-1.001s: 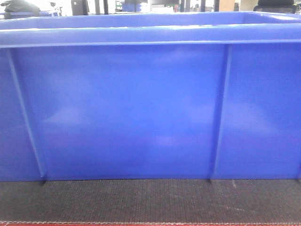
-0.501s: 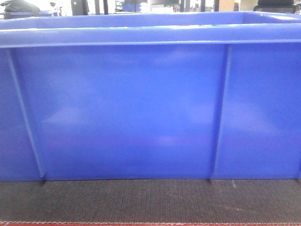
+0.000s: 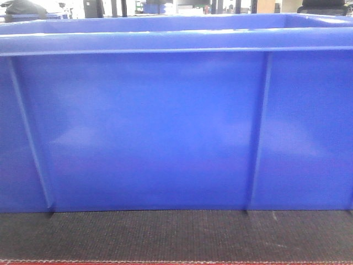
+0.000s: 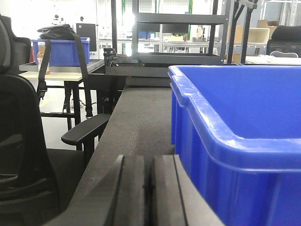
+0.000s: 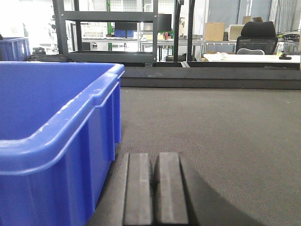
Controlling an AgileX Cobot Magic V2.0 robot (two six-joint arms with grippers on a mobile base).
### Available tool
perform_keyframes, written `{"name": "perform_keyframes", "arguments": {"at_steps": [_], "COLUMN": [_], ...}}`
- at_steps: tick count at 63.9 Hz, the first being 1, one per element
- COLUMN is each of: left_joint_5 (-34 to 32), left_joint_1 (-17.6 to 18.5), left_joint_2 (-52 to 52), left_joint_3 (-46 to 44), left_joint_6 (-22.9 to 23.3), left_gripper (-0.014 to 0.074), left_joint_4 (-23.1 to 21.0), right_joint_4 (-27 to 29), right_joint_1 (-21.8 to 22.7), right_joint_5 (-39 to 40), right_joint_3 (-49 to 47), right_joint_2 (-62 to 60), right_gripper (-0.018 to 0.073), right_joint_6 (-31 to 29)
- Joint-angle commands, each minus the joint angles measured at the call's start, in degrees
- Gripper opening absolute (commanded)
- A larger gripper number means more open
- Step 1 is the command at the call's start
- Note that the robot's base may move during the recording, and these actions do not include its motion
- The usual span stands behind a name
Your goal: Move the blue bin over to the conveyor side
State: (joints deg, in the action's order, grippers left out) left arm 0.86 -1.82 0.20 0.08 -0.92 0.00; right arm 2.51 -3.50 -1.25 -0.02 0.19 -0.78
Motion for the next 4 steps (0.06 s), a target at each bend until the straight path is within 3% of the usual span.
{"name": "perform_keyframes", "arguments": {"at_steps": [1,4], "left_joint_5": [-1.39,-1.39], "left_joint_1": [0.22,0.22], "left_joint_2": [-0.20,-0.20], "left_joint_3": [-0.08,-0.08], "left_joint_6": [-0.22,-0.22], "left_gripper": [0.0013,0.0013], "left_joint_4": [0.00,0.00], "right_joint_4": [0.15,0.15], "right_joint_1": [0.36,0.36], "right_joint_5": [0.81,0.81], "right_joint_3": [0.02,0.02], "right_joint_2": [-0.19,-0.19], "right_gripper": [-0.0089,-0.0089], "right_joint_6": [-0.21,-0.21]}}
